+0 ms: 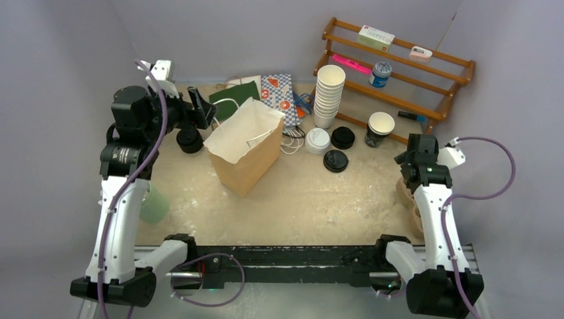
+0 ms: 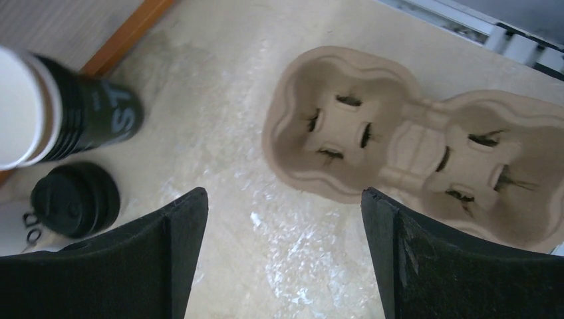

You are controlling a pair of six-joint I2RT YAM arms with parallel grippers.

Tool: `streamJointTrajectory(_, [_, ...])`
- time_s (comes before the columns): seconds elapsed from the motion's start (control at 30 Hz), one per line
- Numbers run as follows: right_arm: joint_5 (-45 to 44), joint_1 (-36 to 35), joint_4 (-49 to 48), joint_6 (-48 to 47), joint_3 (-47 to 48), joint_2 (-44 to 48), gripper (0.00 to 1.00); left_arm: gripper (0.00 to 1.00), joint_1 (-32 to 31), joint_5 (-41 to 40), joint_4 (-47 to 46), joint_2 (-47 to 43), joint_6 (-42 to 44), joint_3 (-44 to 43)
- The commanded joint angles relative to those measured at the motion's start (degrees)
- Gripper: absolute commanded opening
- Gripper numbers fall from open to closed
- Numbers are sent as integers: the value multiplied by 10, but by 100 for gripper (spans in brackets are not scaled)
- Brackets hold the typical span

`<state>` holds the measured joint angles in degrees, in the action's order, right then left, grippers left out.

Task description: Pack the takeout coffee

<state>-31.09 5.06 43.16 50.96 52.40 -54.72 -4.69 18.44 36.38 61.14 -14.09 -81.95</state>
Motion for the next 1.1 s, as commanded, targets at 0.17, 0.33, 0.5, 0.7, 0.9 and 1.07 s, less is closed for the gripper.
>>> streamJointTrajectory(0.17, [-48,101,-6,45,-65,6,85,77,-43,132,-96,-47,-67,-10])
streamJointTrajectory(0.33, [-31,138,-31,30,-77,-25,86,73,-131,126,-145,-30,-90,-8])
streamJointTrajectory(0.5, [-30,162,-42,10,-87,-39,89,72,-273,45,-156,14,-78,-15])
streamJointTrajectory(0.7, [-22,171,-56,9,-119,-31,90,72,-435,-55,-168,81,-43,-34])
streamJointTrajectory(0.9, [20,173,-82,9,-141,-36,83,73,-486,-79,-183,124,-23,-44])
streamJointTrajectory(1.07, [55,173,-84,-3,-141,-60,76,73,-492,-50,-212,129,-16,-26])
